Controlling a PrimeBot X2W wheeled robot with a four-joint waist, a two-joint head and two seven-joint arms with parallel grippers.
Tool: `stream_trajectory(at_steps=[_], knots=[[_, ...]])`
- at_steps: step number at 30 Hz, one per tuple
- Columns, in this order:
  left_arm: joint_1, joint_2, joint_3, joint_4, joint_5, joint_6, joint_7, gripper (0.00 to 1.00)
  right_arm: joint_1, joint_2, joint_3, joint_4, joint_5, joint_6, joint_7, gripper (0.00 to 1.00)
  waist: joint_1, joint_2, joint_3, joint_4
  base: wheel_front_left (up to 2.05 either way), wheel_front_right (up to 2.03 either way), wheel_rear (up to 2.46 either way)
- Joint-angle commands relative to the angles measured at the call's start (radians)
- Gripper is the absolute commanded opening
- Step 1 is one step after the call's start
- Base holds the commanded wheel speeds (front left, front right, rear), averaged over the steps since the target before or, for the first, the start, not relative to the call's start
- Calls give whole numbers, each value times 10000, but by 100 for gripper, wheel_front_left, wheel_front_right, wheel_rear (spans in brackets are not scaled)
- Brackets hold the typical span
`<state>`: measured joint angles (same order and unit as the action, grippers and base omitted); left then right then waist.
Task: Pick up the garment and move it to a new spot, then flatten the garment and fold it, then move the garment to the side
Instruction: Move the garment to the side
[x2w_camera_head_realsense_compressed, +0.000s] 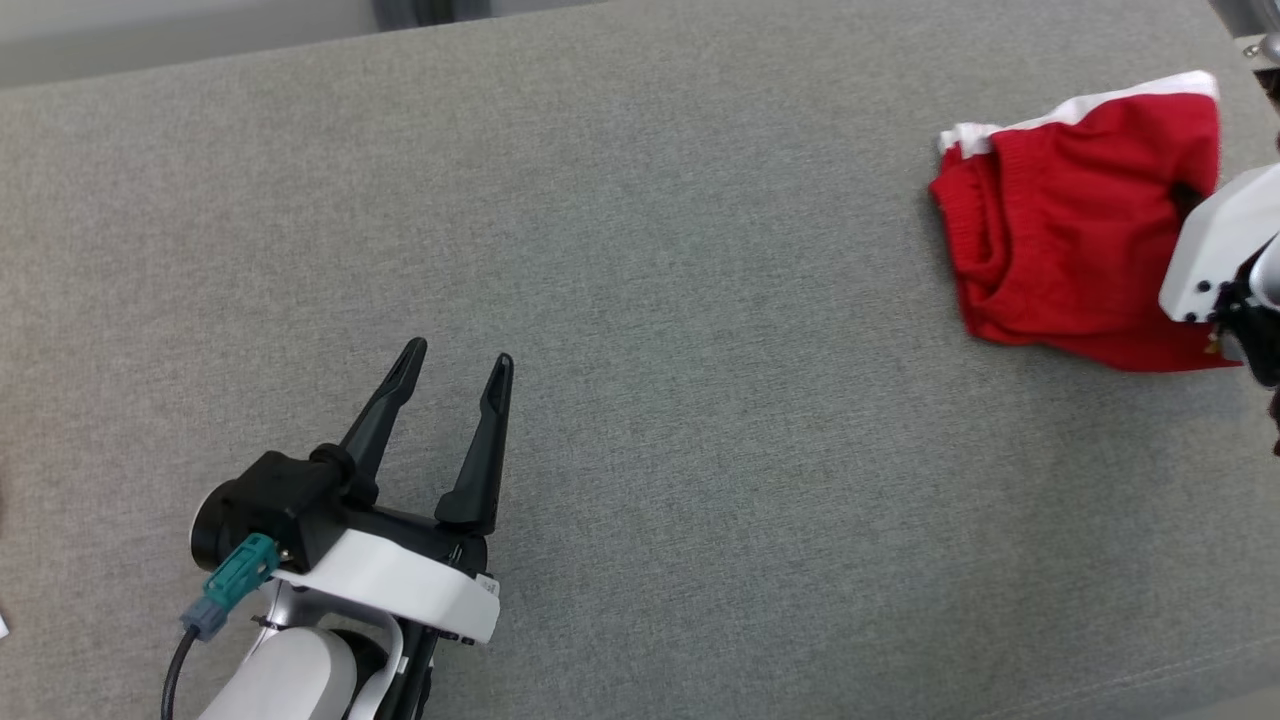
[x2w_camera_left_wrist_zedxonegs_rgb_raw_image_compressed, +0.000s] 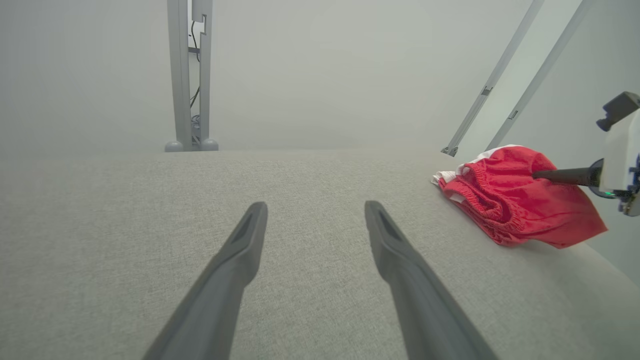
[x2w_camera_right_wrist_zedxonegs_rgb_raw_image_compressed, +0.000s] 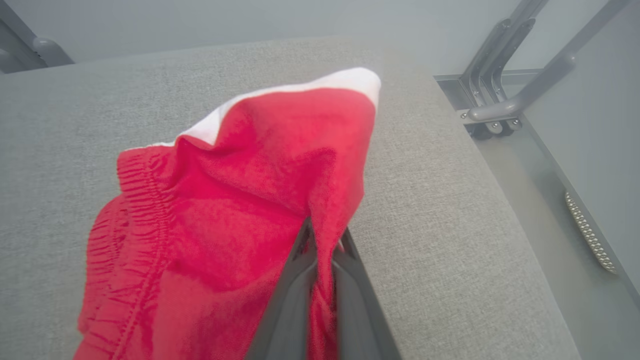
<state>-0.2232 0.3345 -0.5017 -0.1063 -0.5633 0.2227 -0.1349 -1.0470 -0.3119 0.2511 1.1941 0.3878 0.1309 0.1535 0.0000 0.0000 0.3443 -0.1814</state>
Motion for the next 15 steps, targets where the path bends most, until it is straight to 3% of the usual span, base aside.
stream_trajectory(at_steps=[1, 8, 15], knots=[[-186, 84, 49, -202, 73, 75, 49, 100, -245, -242, -106, 189, -202, -3, -177, 0, 0, 0, 249, 216, 0, 0, 0], [-394, 335, 97, -1004, 304, 270, 324, 100, -1052, -1178, -430, 701, -1414, -3, -688, 0, 0, 0, 779, 516, 0, 0, 0], [-460, 473, 32, -1420, 466, 420, 542, 100, -1559, -1683, -869, 852, -2439, -3, -826, 0, 0, 0, 1143, 752, 0, 0, 0]])
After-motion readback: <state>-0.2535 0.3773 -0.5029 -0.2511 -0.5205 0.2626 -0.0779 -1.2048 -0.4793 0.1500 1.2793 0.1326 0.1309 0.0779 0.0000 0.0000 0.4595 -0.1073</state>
